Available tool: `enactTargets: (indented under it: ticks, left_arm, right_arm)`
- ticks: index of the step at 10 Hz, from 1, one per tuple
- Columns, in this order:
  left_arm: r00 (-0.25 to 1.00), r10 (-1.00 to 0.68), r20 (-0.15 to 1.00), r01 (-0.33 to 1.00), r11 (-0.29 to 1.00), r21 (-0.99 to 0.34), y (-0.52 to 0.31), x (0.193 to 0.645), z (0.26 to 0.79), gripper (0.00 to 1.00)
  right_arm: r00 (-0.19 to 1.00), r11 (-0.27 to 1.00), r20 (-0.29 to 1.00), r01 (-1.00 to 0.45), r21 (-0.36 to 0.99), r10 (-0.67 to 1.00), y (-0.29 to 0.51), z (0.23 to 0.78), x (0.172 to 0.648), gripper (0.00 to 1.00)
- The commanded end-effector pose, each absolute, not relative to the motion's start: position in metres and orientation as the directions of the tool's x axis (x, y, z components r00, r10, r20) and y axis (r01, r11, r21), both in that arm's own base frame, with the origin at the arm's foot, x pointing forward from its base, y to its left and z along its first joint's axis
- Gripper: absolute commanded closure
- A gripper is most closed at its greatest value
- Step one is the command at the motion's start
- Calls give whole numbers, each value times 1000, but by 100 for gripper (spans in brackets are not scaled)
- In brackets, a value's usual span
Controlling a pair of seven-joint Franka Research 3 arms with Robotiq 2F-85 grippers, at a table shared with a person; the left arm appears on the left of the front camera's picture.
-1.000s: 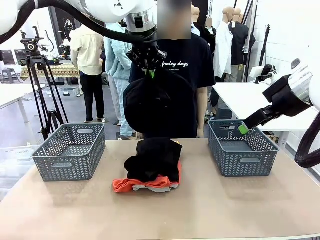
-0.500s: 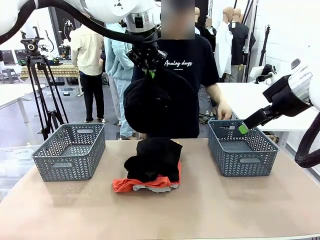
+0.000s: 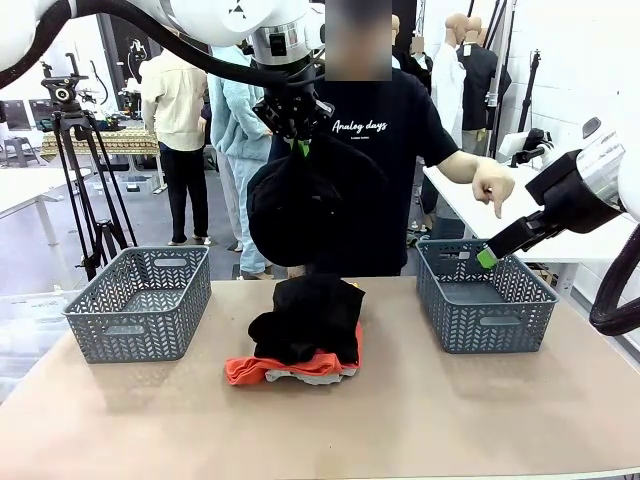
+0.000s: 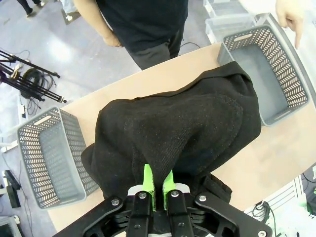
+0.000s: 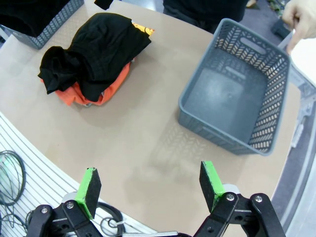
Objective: Sort the tops and bottoms.
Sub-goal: Sort the clothes according to human instructions.
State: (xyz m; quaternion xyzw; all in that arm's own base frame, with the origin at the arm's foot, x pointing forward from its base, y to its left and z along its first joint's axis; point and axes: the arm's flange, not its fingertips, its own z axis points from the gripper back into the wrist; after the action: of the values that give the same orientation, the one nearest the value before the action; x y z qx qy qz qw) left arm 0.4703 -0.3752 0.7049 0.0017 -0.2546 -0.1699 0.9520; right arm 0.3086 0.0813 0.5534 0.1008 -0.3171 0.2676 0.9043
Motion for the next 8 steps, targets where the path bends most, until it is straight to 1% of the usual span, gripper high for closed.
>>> enactTargets:
  ticks: [1,8]
  left_arm:
    - [811,-313,494,321,944,73,-373,469,712,100]
    - [811,-313,494,321,944,73,-373,469,712,100]
  right_arm:
    - [654,833,638,-553,34,408,82,553,311,0]
    - [654,833,638,-553,34,408,82,553,311,0]
